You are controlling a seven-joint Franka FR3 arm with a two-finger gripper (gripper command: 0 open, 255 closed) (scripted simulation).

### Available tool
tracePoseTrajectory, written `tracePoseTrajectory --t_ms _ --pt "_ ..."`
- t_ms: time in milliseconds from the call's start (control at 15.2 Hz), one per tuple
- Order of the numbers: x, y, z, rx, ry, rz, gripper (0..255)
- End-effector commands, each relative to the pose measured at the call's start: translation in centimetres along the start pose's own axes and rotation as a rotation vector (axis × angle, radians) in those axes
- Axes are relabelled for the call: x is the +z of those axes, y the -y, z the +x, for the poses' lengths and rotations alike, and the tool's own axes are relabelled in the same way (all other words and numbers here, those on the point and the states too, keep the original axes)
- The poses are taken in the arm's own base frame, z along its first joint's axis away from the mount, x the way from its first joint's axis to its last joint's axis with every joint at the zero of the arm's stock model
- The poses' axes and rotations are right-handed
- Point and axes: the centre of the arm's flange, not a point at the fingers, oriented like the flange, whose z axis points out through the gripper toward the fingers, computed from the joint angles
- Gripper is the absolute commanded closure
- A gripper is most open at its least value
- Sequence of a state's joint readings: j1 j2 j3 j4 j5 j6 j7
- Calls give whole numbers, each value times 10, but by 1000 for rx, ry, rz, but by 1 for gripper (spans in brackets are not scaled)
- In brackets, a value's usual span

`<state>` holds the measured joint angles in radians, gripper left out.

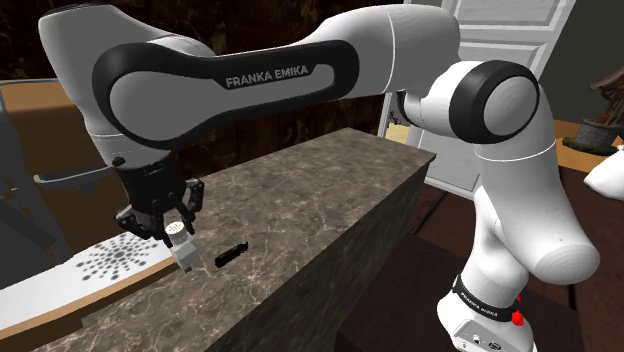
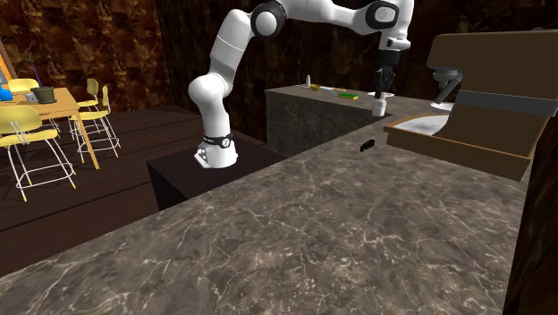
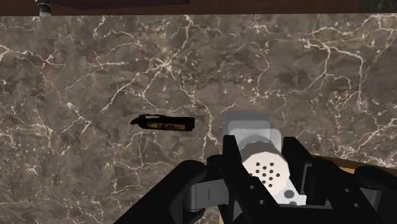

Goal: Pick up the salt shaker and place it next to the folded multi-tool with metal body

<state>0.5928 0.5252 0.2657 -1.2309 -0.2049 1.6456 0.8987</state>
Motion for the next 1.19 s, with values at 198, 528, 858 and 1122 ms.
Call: tracePoseTrajectory --t_ms 198,528,858,1122 --pt "26 3 1 0 0 0 255" --pt "52 6 1 0 0 0 255" --pt "79 9 1 0 0 0 255" --pt "91 10 2 0 0 0 255"
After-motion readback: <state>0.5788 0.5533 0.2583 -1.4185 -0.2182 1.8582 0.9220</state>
